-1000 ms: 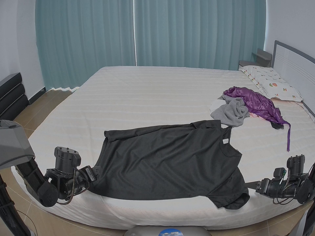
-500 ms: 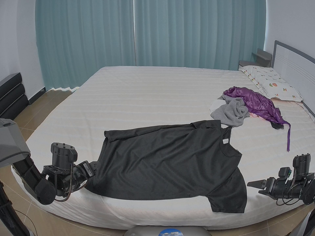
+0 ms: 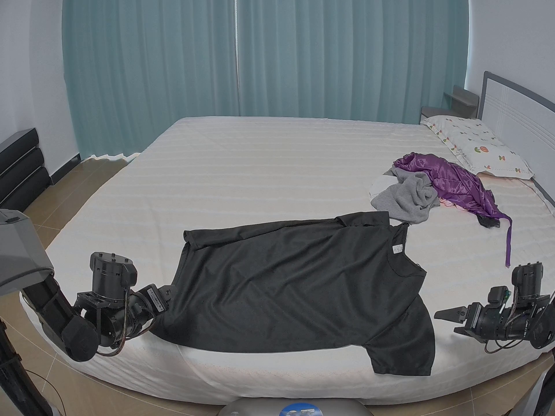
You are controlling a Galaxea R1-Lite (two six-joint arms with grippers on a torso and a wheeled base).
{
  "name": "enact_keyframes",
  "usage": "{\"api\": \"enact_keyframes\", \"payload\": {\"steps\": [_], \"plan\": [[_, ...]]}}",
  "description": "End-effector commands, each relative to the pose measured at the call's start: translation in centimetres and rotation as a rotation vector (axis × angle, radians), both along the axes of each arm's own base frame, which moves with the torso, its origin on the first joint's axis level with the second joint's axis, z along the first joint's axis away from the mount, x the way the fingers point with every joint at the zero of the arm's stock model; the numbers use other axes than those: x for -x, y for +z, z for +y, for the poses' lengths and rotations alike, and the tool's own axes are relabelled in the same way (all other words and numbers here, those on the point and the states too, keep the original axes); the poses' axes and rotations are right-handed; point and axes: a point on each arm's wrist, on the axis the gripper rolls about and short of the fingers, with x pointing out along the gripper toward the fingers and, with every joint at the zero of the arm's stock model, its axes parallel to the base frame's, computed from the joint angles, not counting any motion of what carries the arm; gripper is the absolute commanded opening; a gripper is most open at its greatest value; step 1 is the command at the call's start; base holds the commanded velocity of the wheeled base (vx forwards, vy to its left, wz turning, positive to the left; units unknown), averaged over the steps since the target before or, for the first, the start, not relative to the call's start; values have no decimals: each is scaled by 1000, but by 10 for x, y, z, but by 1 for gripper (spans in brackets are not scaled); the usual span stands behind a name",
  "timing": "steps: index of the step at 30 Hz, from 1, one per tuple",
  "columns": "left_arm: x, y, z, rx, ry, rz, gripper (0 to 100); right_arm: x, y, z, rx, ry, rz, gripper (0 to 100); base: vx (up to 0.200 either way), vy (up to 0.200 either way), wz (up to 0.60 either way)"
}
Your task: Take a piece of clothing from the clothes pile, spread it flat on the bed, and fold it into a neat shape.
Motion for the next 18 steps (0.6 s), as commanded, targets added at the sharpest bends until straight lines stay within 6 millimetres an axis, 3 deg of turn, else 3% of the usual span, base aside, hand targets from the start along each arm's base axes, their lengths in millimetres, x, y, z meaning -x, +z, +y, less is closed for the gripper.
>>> {"api": "enact_keyframes", "payload": {"steps": [1, 9, 18], "plan": [[-1, 0, 1, 1, 2, -1, 100, -22, -16, 7, -8, 39, 49, 100, 0, 0, 0], [-2, -1, 1, 0, 5, 2, 100, -53, -33, 9, 1, 52, 59, 100, 0, 0, 0], [-2, -2, 1, 0, 5, 3, 100, -71, -50, 11, 26, 44, 58, 100, 0, 0, 0]]}}
